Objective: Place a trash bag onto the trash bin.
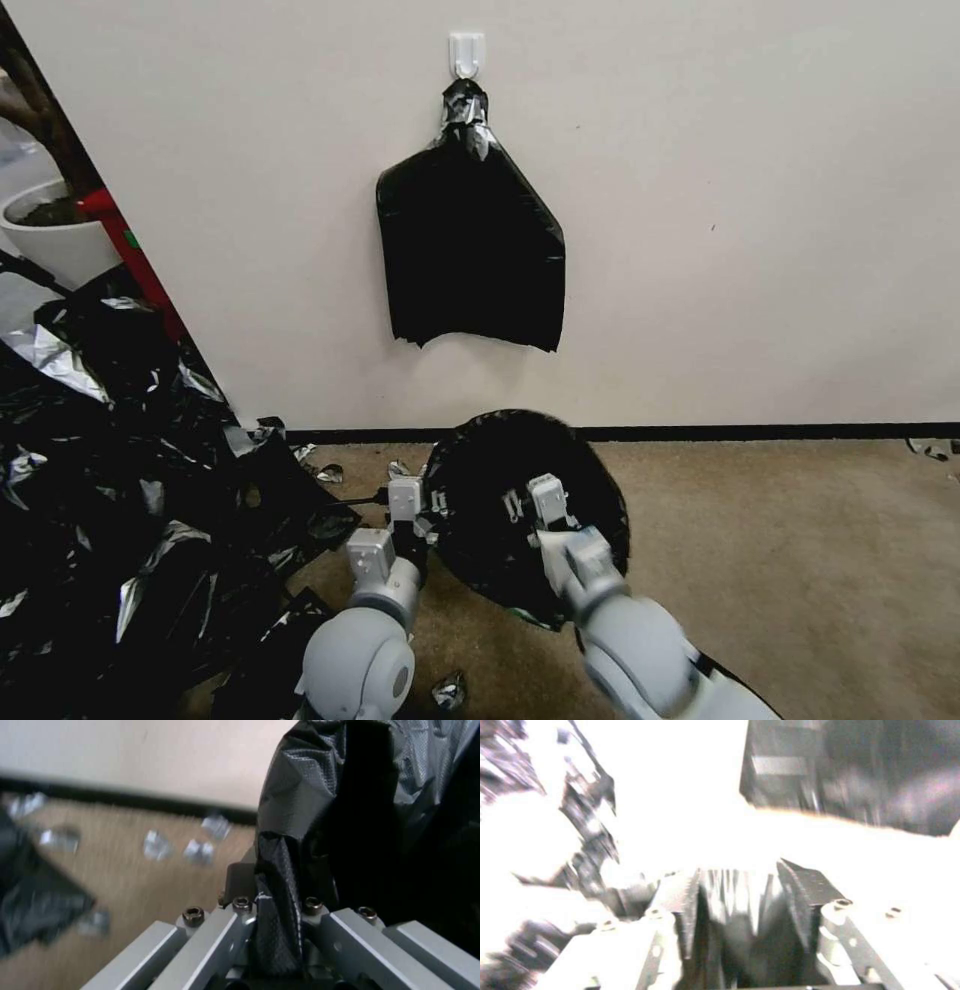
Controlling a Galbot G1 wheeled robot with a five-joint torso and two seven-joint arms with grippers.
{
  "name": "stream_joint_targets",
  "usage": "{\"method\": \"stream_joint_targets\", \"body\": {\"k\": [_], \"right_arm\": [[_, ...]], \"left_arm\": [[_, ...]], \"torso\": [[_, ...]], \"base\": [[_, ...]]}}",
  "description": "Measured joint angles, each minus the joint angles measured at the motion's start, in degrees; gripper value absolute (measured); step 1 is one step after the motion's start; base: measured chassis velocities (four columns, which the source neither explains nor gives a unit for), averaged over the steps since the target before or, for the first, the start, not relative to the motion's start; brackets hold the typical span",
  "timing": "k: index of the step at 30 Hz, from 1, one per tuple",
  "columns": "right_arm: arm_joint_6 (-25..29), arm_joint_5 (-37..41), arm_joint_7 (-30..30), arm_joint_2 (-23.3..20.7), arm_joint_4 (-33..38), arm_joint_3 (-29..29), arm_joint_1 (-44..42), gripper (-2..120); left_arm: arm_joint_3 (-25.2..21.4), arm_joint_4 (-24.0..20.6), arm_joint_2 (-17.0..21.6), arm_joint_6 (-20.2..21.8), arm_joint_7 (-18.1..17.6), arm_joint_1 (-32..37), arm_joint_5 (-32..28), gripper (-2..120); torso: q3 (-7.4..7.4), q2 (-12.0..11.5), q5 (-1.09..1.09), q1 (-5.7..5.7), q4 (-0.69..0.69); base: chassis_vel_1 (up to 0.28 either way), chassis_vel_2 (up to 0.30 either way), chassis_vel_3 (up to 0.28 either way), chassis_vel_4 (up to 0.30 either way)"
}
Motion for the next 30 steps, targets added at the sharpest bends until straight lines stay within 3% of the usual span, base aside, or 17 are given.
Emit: {"method": "stream_joint_targets", "body": {"k": [1, 3, 5, 6, 11, 13, 15, 17, 19, 25, 27, 28, 30], "right_arm": [[0.0, 0.0, 0.0, 0.0, 0.0, 0.0, 0.0, 45], [5.8, -0.6, -3.2, 1.2, 2.1, 2.5, -2.4, 57], [6.4, -0.6, -3.2, 1.4, 2.3, 2.7, -2.6, 61], [8.6, -0.9, -3.1, 2.6, 3.4, 4.1, -3.7, 67], [8.2, -2.5, 1.9, 5.2, 5.2, 5.9, -6.3, 87], [8.1, -2.7, 2.5, 5.4, 5.2, 6.0, -6.6, 89], [7.9, -3.9, 3.9, 5.8, 5.2, 6.4, -8.2, 98], [7.9, -4.1, 4.1, 5.9, 5.3, 6.5, -8.6, 99], [8.0, -4.4, 4.6, 6.2, 5.6, 6.6, -9.6, 100], [8.0, -4.5, 7.5, 7.3, 5.7, 7.2, -10.1, 100], [6.3, -4.7, 15.8, 9.0, 5.1, 8.3, -9.9, 100], [6.3, -4.7, 15.8, 9.0, 5.1, 8.3, -9.9, 100], [7.1, -4.6, 20.8, 10.4, 4.8, 10.6, -10.1, 100]], "left_arm": [[0.0, 0.0, 0.0, 0.0, 0.0, 0.0, 0.0, 3], [-1.0, 1.3, -0.1, 2.3, -3.1, -1.2, -5.2, 3], [-1.2, 1.4, -0.1, 2.6, -3.6, -1.3, -6.0, 3], [-1.8, 1.7, -0.2, 4.2, -5.5, -1.6, -9.7, 3], [-3.5, 2.1, -0.4, 6.0, -8.9, -1.3, -16.4, 8], [-3.7, 2.3, -0.4, 5.9, -8.9, -1.1, -16.7, 10], [-4.3, 2.8, -0.3, 4.6, -8.7, 0.3, -16.6, 21], [-4.4, 2.8, -0.2, 4.2, -8.5, 0.8, -16.4, 25], [-4.6, 1.2, 0.5, 2.2, -7.6, 3.3, -14.4, 36], [-4.8, -4.8, 2.7, -2.9, -6.2, 8.1, -10.2, 53], [-5.3, -9.2, 4.6, -6.9, -4.0, 10.2, -7.3, 64], [-5.3, -9.2, 4.6, -6.9, -4.0, 10.2, -7.3, 64], [-6.3, -10.7, 5.8, -13.1, 0.2, 10.6, -3.4, 75]], "torso": [[0.00, 0.0, 0.00, 0.00, 0.00], [0.00, 0.0, 0.01, 0.00, 0.02], [0.00, 0.0, 0.01, 0.00, 0.02], [0.00, 0.0, 0.00, 0.00, 0.02], [0.00, 0.0, 0.00, 0.00, 0.01], [0.00, 0.0, 0.00, 0.00, 0.01], [0.00, 0.0, -0.01, 0.00, 0.01], [0.00, 0.0, 0.00, 0.00, 0.01], [0.00, 0.0, -0.01, 0.00, 0.01], [0.00, 0.0, 0.00, 0.00, 0.02], [0.00, 0.0, 0.00, 0.00, 0.02], [0.00, 0.0, 0.00, 0.00, 0.02], [0.00, 0.0, 0.01, 0.00, 0.02]], "base": [[0.000, 0.000, 0.000, 0.000], [0.000, 0.000, 0.000, 0.000], [0.000, 0.000, 0.000, 0.000], [0.000, 0.000, 0.000, 0.000], [0.000, 0.000, 0.000, 0.000], [0.000, 0.000, 0.000, 0.000], [0.000, 0.000, 0.000, 0.000], [0.000, 0.000, 0.000, 0.000], [0.000, 0.000, 0.000, 0.000], [0.000, 0.000, 0.000, 0.000], [0.000, 0.000, 0.000, 0.000], [0.000, 0.000, 0.000, 0.000], [0.000, 0.000, 0.000, 0.000]]}}
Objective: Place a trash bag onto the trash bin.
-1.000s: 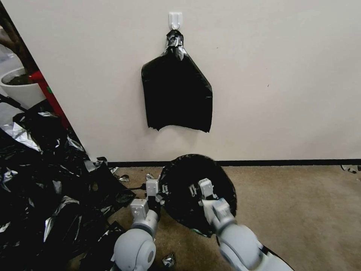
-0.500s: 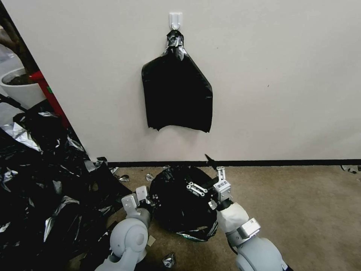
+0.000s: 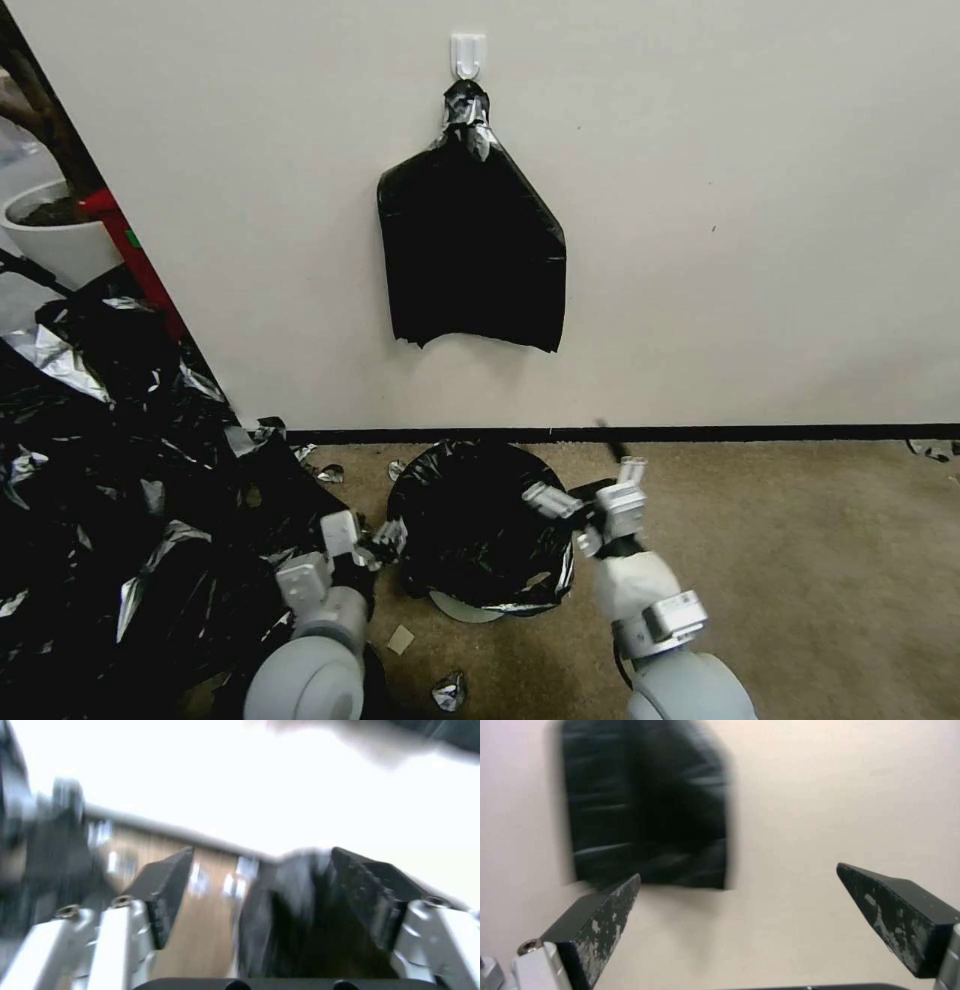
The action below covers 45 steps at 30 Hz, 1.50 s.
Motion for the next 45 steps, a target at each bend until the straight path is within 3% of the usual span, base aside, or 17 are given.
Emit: {"method": "stream_joint_targets", "body": {"k": [1, 3, 4, 5, 7, 11, 45], "right_arm": [[0.0, 0.0, 0.0, 0.0, 0.0, 0.0, 0.0, 100], [3.1, -0.5, 0.6, 1.6, 2.4, 4.5, -2.8, 100], [3.1, -0.5, 0.6, 1.6, 2.4, 4.5, -2.8, 100], [3.4, -1.0, 0.1, 2.3, 4.8, 6.3, -4.8, 100], [2.5, -2.3, -0.2, 3.1, 8.3, 9.0, -7.5, 100], [1.3, -3.6, -1.8, 2.9, 11.6, 14.0, -10.4, 100], [1.1, -3.2, -3.1, 2.4, 11.7, 15.0, -10.7, 100]], "left_arm": [[0.0, 0.0, 0.0, 0.0, 0.0, 0.0, 0.0, 75], [-2.1, 0.0, 1.0, -11.0, 8.8, -0.3, 6.3, 88], [-2.1, 0.0, 1.0, -11.0, 8.8, -0.3, 6.3, 88], [-3.9, 0.7, 1.3, -15.8, 13.3, -1.0, 9.7, 93], [-6.5, 1.4, 2.1, -20.1, 18.5, -2.7, 12.3, 99], [-10.9, 1.4, 4.3, -20.7, 22.4, -5.5, 9.4, 100], [-11.9, 1.7, 4.7, -19.1, 22.6, -6.0, 7.6, 100]], "torso": [[0.00, 0.0, 0.00, 0.00, 0.00], [0.00, 0.0, 0.00, 0.00, 0.00], [0.00, 0.0, 0.00, 0.00, 0.00], [0.00, 0.0, 0.00, 0.00, -0.01], [0.00, 0.0, -0.03, 0.00, -0.01], [0.00, 0.0, -0.02, 0.00, -0.02], [0.00, 0.0, -0.01, 0.00, -0.01]], "base": [[0.000, 0.000, 0.000, 0.000], [0.000, 0.000, 0.000, 0.000], [0.000, 0.000, 0.000, 0.000], [0.000, 0.000, 0.000, 0.000], [0.000, 0.000, 0.000, 0.000], [0.000, 0.000, 0.000, 0.000], [0.000, 0.000, 0.000, 0.000]]}}
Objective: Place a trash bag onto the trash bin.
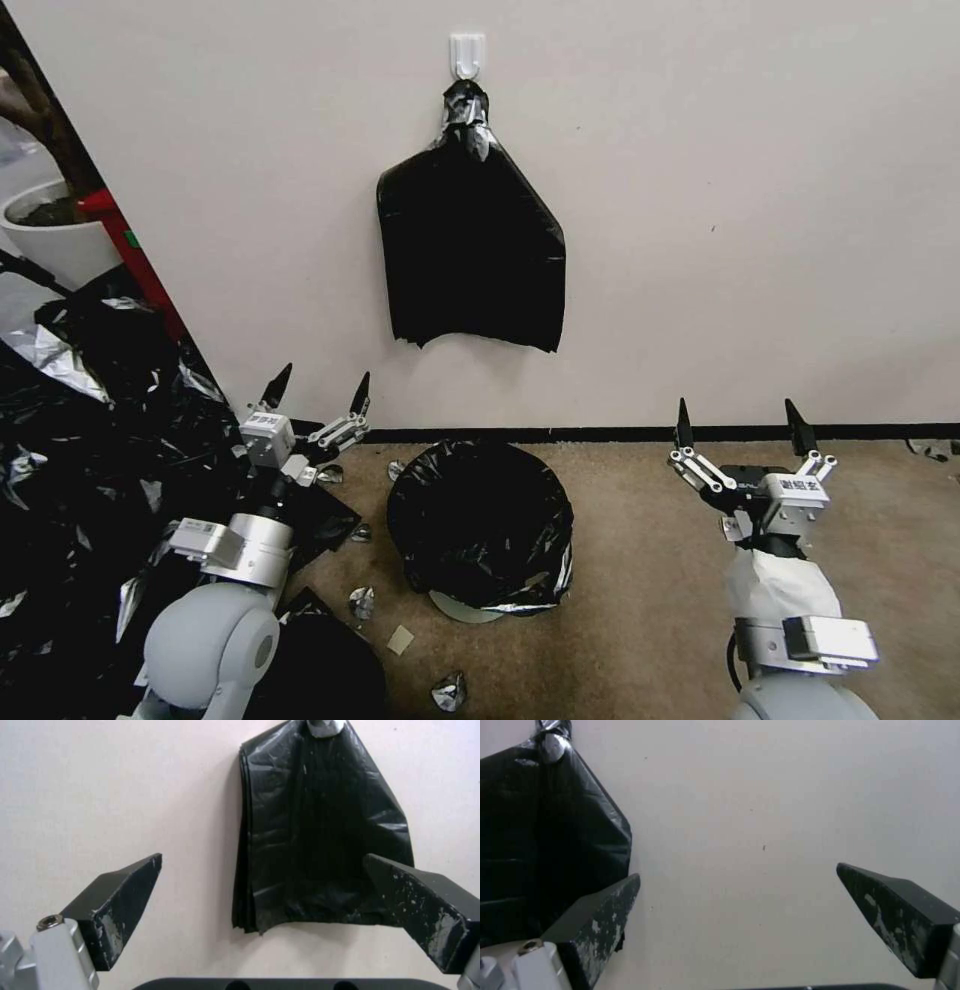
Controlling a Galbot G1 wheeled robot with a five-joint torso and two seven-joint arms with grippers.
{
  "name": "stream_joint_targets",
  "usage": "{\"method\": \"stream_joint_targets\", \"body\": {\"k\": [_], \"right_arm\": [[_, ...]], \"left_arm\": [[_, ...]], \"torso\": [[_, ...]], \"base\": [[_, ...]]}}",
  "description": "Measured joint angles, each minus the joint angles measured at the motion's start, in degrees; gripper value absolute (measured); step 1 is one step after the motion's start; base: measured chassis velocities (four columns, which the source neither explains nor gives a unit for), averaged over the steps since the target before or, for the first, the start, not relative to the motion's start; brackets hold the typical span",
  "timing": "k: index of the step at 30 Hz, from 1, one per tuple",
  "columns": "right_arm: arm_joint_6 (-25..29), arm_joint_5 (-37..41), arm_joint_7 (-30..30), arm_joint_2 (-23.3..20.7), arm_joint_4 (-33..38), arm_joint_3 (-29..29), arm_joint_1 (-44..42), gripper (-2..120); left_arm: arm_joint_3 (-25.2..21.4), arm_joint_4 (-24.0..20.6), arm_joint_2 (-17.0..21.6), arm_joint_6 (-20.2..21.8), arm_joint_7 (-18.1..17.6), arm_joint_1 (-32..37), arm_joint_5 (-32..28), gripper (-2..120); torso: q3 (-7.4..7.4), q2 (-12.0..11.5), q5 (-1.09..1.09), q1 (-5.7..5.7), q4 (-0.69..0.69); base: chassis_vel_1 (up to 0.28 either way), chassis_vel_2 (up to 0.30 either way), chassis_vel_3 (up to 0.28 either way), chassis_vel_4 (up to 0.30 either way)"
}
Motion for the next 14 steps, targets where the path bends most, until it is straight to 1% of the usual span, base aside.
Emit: {"method": "stream_joint_targets", "body": {"k": [14], "right_arm": [[0.0, 0.0, 0.0, 0.0, 0.0, 0.0, 0.0, 100]], "left_arm": [[0.0, 0.0, 0.0, 0.0, -0.1, 0.0, 0.0, 100]], "torso": [[0.00, 0.0, 0.00, 0.00, 0.00]], "base": [[0.000, 0.000, 0.000, 0.000]]}}
